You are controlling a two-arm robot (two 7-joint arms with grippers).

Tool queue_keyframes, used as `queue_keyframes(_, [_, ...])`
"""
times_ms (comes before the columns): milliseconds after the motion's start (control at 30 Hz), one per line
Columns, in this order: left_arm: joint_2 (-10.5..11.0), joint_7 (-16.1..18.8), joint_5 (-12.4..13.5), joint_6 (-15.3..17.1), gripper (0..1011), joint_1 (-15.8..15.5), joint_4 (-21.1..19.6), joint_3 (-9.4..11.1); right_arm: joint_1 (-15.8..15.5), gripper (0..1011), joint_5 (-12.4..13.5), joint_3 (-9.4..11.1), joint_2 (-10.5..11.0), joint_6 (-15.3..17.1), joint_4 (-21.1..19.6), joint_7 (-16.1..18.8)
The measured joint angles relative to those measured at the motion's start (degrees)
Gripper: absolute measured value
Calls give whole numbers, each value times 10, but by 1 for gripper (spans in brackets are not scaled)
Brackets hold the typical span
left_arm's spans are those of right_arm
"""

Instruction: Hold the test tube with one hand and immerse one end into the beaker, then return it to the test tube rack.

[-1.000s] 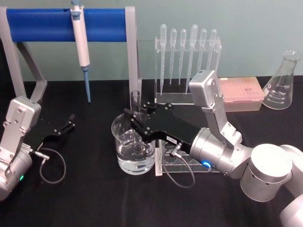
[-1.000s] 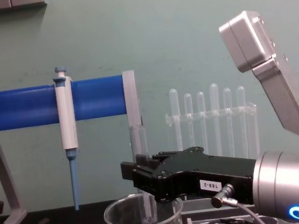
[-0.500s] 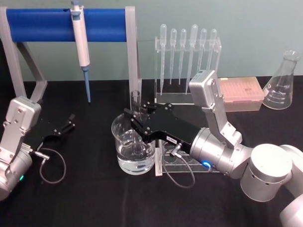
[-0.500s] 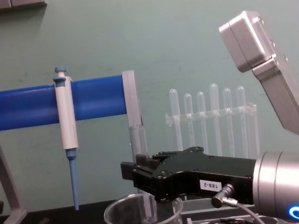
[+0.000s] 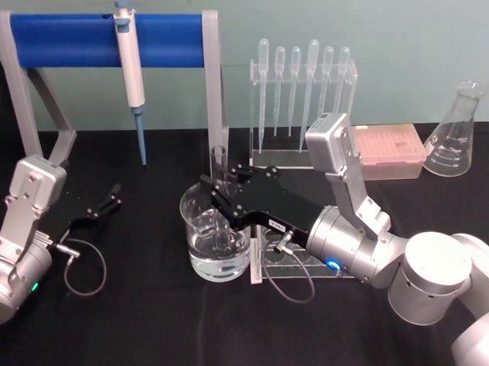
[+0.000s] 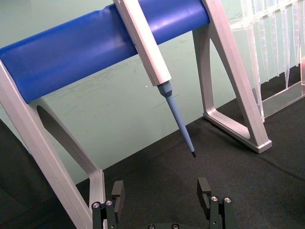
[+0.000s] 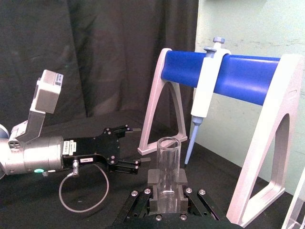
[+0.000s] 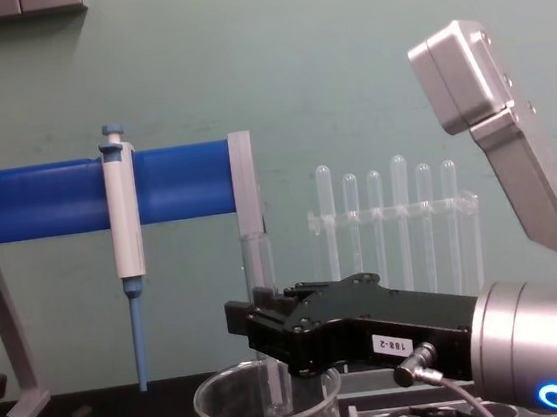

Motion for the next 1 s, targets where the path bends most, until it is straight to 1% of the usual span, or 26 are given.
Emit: queue_keyframes(1000, [0,0,0,0,1000,0,0,0,0,225,0,0,0,0,0,0])
